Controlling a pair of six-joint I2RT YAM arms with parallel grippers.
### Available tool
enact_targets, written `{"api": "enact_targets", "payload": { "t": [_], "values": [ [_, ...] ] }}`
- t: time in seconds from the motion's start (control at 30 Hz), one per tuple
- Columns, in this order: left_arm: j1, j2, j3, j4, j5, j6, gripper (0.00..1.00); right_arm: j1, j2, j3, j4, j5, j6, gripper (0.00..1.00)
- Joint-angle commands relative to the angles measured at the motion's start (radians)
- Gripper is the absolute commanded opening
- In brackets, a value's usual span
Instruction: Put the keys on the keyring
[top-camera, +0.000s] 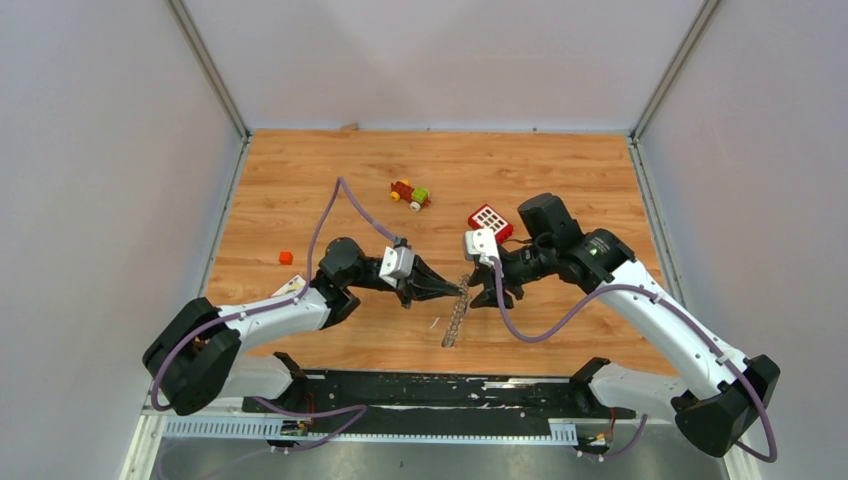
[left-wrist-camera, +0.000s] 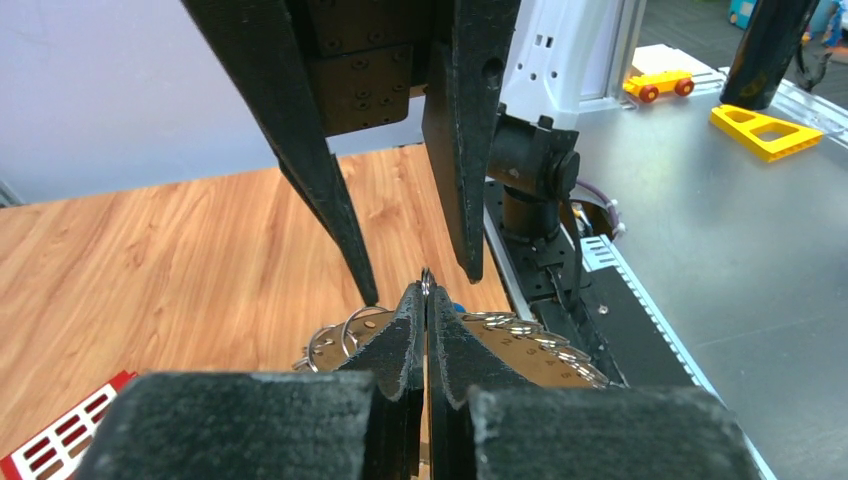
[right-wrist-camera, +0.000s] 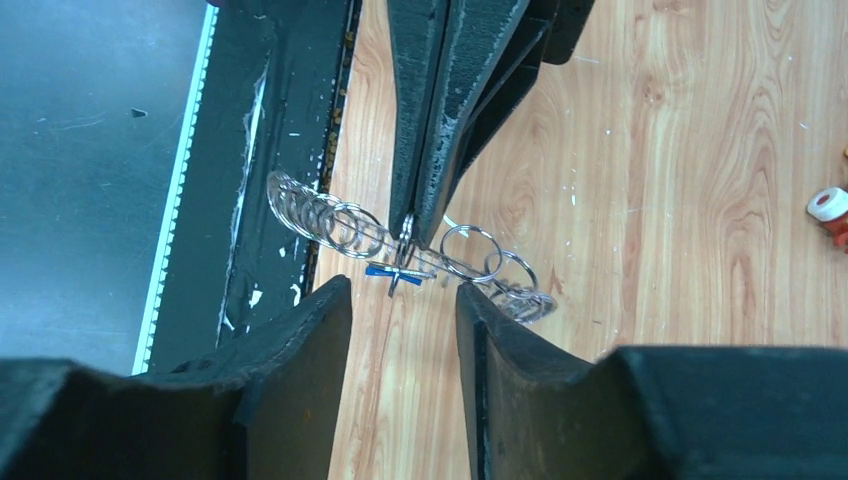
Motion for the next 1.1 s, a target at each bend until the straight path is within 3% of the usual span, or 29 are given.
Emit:
{"api": "enact_targets", "payload": {
  "t": [0.0, 0.5, 0.9, 1.07],
  "values": [
    [0.004, 0.001, 0.009, 0.101, -0.006, -0.035, 0.00, -0.004, -0.011, 0.004, 0.026, -0.079, -0.014, 0.41],
    [0.004, -0.004, -0.002, 0.121, 0.023, -0.032, 0.00, -0.003, -0.011, -0.043, 0.078, -0.020, 0.006, 0.01],
    [0.004, 0.046, -0.021, 0.321, 0.066, -0.146, 0.00, -0.004, 0.034, -0.025, 0.077, -0.071, 0.013, 0.00],
    [0.004, 0.045, -0.024, 0.334, 0.066, -0.153, 0.00, -0.001, 0.052, -0.011, 0.076, -0.088, 0.020, 0.06]
  ]
}}
